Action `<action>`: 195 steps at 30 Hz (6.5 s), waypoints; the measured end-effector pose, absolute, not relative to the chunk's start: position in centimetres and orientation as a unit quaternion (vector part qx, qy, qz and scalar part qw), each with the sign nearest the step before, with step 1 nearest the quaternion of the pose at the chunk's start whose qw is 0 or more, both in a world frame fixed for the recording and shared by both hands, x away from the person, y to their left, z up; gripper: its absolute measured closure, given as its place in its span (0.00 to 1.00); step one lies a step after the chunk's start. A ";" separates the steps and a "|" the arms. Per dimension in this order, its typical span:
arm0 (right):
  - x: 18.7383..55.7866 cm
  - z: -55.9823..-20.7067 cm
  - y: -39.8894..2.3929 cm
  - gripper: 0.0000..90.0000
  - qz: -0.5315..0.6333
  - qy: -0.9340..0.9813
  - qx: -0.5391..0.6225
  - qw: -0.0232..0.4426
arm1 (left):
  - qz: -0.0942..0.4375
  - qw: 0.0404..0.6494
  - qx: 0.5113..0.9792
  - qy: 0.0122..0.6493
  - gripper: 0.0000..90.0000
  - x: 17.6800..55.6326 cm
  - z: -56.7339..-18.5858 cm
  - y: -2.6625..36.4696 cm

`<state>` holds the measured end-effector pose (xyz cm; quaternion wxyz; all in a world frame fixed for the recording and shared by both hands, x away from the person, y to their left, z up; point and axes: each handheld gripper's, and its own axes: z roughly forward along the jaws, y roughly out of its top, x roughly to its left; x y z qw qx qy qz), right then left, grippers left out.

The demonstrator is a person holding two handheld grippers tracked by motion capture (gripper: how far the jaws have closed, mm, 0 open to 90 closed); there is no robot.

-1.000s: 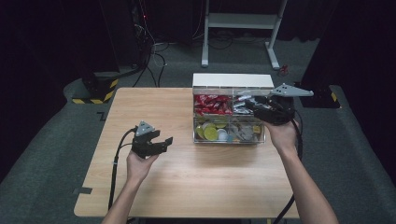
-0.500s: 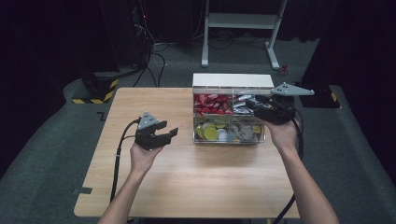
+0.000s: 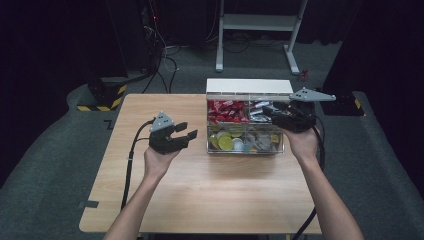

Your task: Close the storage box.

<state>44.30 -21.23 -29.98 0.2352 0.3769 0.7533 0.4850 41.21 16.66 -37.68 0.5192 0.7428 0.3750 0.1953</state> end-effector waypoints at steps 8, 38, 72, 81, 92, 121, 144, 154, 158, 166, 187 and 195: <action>44.3 -30.1 -21.2 0.56 0.487 0.752 0.379 0.234 | 0.174 0.519 0.748 0.375 0.51 42.3 -36.3 15.4; 44.5 -30.1 -21.0 0.55 0.488 0.753 0.378 0.227 | 0.188 0.511 0.760 0.354 0.64 45.6 -33.1 9.7; 44.5 -30.6 -20.8 0.55 0.485 0.751 0.381 0.233 | 0.200 0.511 0.763 0.341 0.96 45.8 -32.2 9.7; 44.6 -30.6 -20.8 0.55 0.484 0.751 0.384 0.234 | 0.176 0.534 0.756 0.333 0.97 45.0 -31.6 11.6; 44.5 -30.6 -20.6 0.55 0.477 0.752 0.385 0.242 | 0.170 0.553 0.751 0.319 0.97 43.6 -31.1 13.5; 44.5 -30.4 -20.4 0.55 0.480 0.755 0.381 0.235 | 0.181 0.565 0.743 0.310 0.97 40.6 -31.0 17.5; 44.4 -30.4 -20.5 0.55 0.483 0.753 0.381 0.235 | 0.208 0.570 0.730 0.315 0.97 37.9 -31.1 20.2; 44.3 -30.4 -20.7 0.55 0.483 0.752 0.382 0.235 | 0.211 0.575 0.722 0.321 0.97 37.3 -31.4 21.5; 44.3 -30.4 -20.7 0.55 0.482 0.753 0.381 0.237 | 0.215 0.574 0.721 0.325 0.97 37.0 -31.5 22.0; 44.3 -30.4 -20.7 0.55 0.481 0.753 0.381 0.236 | 0.222 0.576 0.712 0.335 0.97 36.7 -31.8 23.0; 44.3 -30.3 -20.9 0.55 0.485 0.751 0.383 0.234 | 0.243 0.561 0.695 0.379 0.97 36.7 -33.9 24.7; 44.3 -30.3 -21.2 0.55 0.486 0.750 0.383 0.232 | 0.239 0.550 0.694 0.399 0.97 36.8 -35.7 24.7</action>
